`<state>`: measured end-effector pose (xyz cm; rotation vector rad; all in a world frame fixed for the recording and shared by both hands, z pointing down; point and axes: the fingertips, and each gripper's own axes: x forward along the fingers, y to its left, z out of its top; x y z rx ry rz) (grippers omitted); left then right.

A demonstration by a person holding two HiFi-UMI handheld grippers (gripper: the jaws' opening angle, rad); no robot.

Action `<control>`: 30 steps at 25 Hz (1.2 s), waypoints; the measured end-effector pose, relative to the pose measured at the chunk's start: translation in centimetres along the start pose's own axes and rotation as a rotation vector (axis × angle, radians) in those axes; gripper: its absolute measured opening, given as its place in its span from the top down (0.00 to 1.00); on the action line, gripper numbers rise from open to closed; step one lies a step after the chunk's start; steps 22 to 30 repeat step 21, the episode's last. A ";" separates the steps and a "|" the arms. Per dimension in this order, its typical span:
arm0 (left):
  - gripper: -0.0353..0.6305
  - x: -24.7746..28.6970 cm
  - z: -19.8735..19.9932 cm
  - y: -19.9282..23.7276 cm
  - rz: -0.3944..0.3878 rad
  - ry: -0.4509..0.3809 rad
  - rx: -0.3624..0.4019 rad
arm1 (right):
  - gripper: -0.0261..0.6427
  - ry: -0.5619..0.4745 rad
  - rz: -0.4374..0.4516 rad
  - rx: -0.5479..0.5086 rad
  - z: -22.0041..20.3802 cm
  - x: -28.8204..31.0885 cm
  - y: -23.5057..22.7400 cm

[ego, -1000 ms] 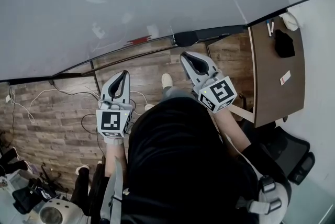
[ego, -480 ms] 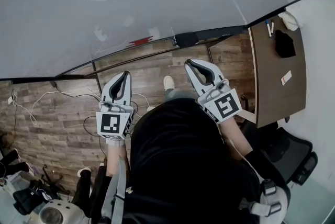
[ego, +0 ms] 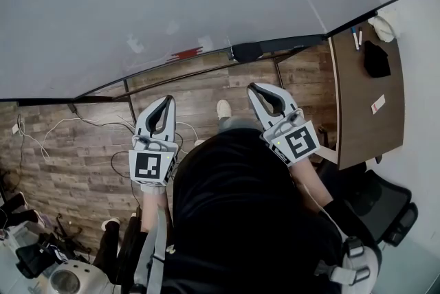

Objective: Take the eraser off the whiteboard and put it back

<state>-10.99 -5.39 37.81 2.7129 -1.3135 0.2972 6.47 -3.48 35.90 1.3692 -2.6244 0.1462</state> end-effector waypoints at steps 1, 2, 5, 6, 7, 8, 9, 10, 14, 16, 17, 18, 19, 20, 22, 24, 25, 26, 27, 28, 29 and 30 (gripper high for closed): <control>0.94 0.0 0.1 0.0 0.003 0.001 0.001 | 0.92 0.002 0.000 0.004 -0.1 0.0 -0.1; 0.94 -0.1 0.1 0.0 0.003 -0.004 0.003 | 0.92 0.003 -0.001 0.007 -0.1 0.1 -0.1; 0.94 0.0 0.2 0.0 0.014 0.004 -0.001 | 0.92 0.005 0.002 0.014 -0.2 0.2 -0.3; 0.94 0.1 0.3 0.1 0.021 0.013 -0.004 | 0.92 0.007 0.003 0.016 -0.3 0.3 -0.4; 0.94 0.1 0.2 0.1 0.024 0.016 -0.005 | 0.92 0.009 0.004 0.017 -0.4 0.4 -0.5; 0.94 0.2 0.1 0.1 0.021 0.008 -0.003 | 0.92 0.010 0.006 0.019 -0.5 0.5 -0.6; 0.94 0.2 0.0 0.0 0.014 -0.007 0.001 | 0.92 0.012 0.007 0.022 -0.6 0.6 -0.6; 0.94 0.2 -0.1 0.0 0.009 -0.018 0.004 | 0.92 0.013 0.009 0.024 -0.7 0.7 -0.6; 0.94 0.1 -0.3 0.1 0.018 0.001 -0.010 | 0.92 0.018 0.019 0.030 -0.8 1.1 -0.7; 0.94 0.0 -0.3 0.4 0.023 -0.005 -0.004 | 0.92 0.018 0.023 0.032 -0.8 1.2 -0.7; 0.94 0.0 -0.3 0.5 0.027 -0.009 0.001 | 0.92 0.018 0.026 0.035 -0.8 1.3 -0.7; 0.94 0.0 -0.3 0.6 0.031 -0.007 0.003 | 0.92 0.019 0.028 0.039 -0.9 1.4 -0.6; 0.94 0.0 -0.3 0.7 0.036 0.001 0.002 | 0.92 0.020 0.031 0.043 -0.9 1.5 -0.6; 0.94 0.0 -0.3 0.8 0.040 0.010 -0.001 | 0.92 0.020 0.033 0.047 -1.0 1.5 -0.6; 0.94 0.0 -0.4 0.9 0.043 0.020 -0.004 | 0.92 0.021 0.035 0.051 -1.0 1.6 -0.6; 0.94 0.0 -0.4 0.9 0.043 0.020 -0.004 | 0.92 0.021 0.035 0.051 -1.0 1.6 -0.6; 0.94 0.0 -0.4 0.9 0.043 0.020 -0.004 | 0.92 0.021 0.035 0.051 -1.0 1.6 -0.6; 0.94 0.0 -0.4 0.9 0.043 0.020 -0.004 | 0.92 0.021 0.035 0.051 -1.0 1.6 -0.6; 0.94 0.0 -0.4 0.9 0.043 0.020 -0.004 | 0.92 0.021 0.035 0.051 -1.0 1.6 -0.6; 0.94 0.0 -0.4 0.9 0.043 0.020 -0.004 | 0.92 0.021 0.035 0.051 -1.0 1.6 -0.6; 0.94 0.0 -0.4 0.9 0.043 0.020 -0.004 | 0.92 0.021 0.035 0.051 -1.0 1.6 -0.6; 0.94 0.0 -0.4 0.9 0.043 0.020 -0.004 | 0.92 0.021 0.035 0.051 -1.0 1.6 -0.6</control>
